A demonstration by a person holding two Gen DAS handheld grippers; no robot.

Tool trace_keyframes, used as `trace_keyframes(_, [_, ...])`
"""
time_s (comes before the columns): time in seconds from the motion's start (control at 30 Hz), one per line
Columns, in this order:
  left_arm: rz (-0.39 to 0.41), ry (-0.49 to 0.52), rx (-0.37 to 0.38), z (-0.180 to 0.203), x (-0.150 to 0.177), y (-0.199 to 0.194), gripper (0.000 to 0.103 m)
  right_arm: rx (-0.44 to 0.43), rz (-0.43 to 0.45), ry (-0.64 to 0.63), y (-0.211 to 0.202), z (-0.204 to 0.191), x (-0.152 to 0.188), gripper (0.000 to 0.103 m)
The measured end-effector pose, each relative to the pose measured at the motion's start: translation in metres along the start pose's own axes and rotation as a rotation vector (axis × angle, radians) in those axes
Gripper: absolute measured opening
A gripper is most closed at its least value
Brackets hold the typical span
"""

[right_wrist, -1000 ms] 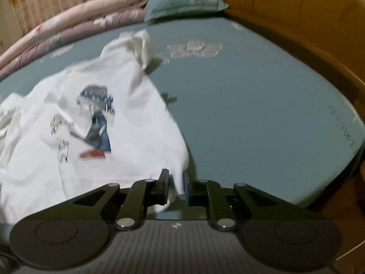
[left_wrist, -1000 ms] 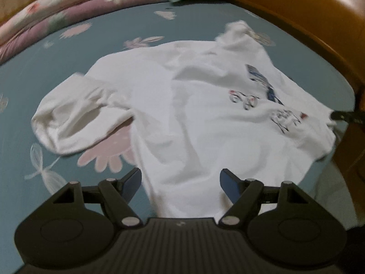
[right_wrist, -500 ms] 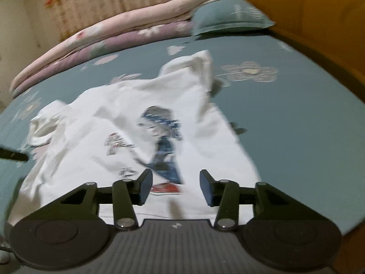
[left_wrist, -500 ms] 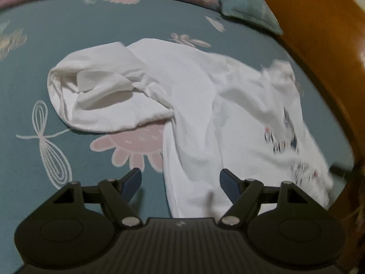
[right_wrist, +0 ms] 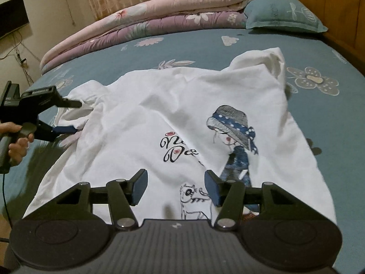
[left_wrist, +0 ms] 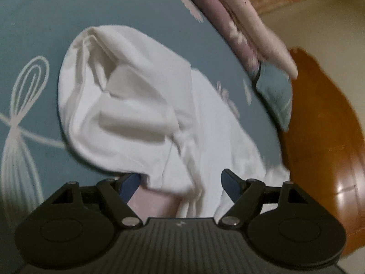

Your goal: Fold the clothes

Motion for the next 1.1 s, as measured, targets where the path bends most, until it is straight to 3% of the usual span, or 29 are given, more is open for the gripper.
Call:
trace_keyframes(0.23, [0.105, 0.034, -0.014, 0.003, -0.014, 0.017, 0.077, 0.009, -0.026, 0.021, 0.011, 0.002, 0.007, 0.062])
trace_keyframes(0.3, [0.124, 0.076, -0.045, 0.004, -0.011, 0.016, 0.069, 0.013, -0.025, 0.025, 0.009, 0.003, 0.009, 0.062])
trace_keyframes(0.4, [0.139, 0.098, -0.061, -0.007, -0.014, 0.01, 0.044, 0.02, -0.028, 0.033, 0.007, 0.006, 0.012, 0.064])
trace_keyframes(0.47, [0.14, 0.064, -0.084, -0.018, -0.023, 0.008, 0.021, 0.03, -0.03, 0.034, 0.007, 0.008, 0.013, 0.064])
trace_keyframes(0.57, [0.13, 0.066, -0.133, -0.024, -0.028, 0.006, 0.009, 0.036, -0.029, 0.045, 0.006, 0.009, 0.012, 0.064])
trace_keyframes(0.77, [0.151, 0.176, -0.247, -0.036, -0.038, -0.031, 0.007, 0.038, -0.017, 0.044, 0.0, 0.008, 0.009, 0.065])
trace_keyframes(1.1, [0.198, 0.329, -0.54, -0.093, -0.075, -0.101, 0.007, 0.031, 0.0, 0.025, -0.007, -0.003, 0.004, 0.066])
Point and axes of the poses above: each gripper's, at about its wrist camera, not at the fingertips, and y roughly the way its jaws point, z to its right, x to its underside, the point moved 10 cm from there along y, roughly the way its jaws point, and after that the axes turned 4 degrees about z, right-handed, at the moved point
